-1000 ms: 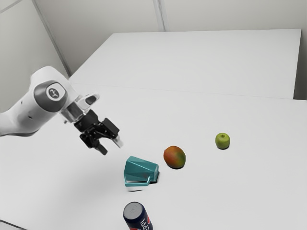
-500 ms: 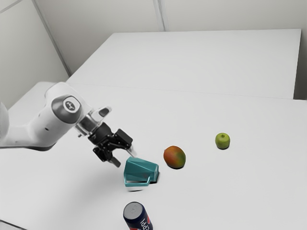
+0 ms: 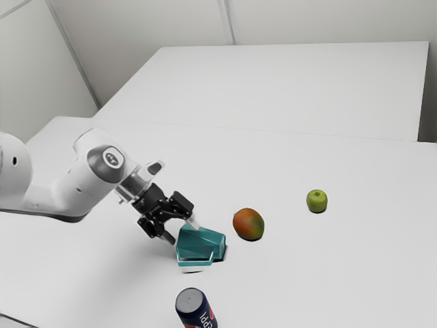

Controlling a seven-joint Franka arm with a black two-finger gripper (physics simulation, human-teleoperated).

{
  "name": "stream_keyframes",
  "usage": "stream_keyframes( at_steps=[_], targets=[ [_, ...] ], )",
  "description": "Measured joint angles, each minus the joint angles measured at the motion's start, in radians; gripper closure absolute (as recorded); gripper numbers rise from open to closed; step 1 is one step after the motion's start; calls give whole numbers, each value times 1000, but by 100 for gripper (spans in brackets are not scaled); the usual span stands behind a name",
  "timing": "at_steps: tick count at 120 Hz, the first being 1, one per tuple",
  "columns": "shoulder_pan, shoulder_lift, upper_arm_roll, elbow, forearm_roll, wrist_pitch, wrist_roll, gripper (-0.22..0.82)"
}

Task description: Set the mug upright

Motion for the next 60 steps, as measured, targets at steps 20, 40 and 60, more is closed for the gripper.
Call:
stream_keyframes(
  at_steps=[20, 40, 60],
  targets=[
    [5, 16, -18, 0, -33, 14, 1, 0],
    [-8, 22, -37, -3, -76, 21, 1, 2],
    [-7, 13, -39, -4, -109, 22, 1, 30]
  ],
)
